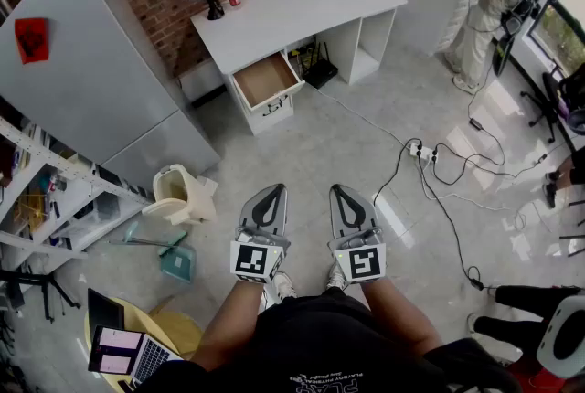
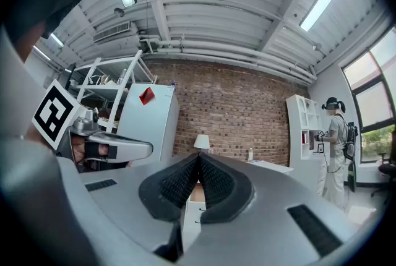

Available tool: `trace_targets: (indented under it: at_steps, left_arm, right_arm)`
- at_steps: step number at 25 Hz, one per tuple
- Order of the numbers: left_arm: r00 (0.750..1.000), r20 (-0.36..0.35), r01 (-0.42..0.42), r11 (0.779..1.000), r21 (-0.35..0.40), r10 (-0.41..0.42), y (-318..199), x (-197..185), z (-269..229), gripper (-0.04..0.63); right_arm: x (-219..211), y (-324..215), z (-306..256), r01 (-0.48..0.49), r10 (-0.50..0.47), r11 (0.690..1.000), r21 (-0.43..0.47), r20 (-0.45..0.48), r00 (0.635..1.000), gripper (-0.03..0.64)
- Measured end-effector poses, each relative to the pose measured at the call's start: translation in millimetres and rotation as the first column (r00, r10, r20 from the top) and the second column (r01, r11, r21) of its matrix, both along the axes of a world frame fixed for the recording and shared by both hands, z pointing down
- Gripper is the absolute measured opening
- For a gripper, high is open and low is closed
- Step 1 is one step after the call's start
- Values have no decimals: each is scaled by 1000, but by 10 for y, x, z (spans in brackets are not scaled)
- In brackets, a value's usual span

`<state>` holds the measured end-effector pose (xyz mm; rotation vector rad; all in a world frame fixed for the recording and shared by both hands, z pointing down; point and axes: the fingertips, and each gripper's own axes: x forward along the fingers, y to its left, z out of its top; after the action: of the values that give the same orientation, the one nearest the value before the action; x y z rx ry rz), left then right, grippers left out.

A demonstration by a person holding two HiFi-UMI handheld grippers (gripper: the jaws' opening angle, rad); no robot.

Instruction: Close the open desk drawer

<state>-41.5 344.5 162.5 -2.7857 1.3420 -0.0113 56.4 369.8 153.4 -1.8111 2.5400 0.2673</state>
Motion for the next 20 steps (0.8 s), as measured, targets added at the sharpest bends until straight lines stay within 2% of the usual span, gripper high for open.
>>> trace_targets:
  at_steps: [14,20]
  left_arm:
    - [996,-9,87,996,34,-87,-244,-57,-126,6]
    - [993,-14,115,992,45,-114,-306,78,-201,6]
  right_arm:
    - [-31,-278,-360,53,-60,994,99,77,995,26]
    - [108,-348,-309,61,-64,997,51,58,996,26]
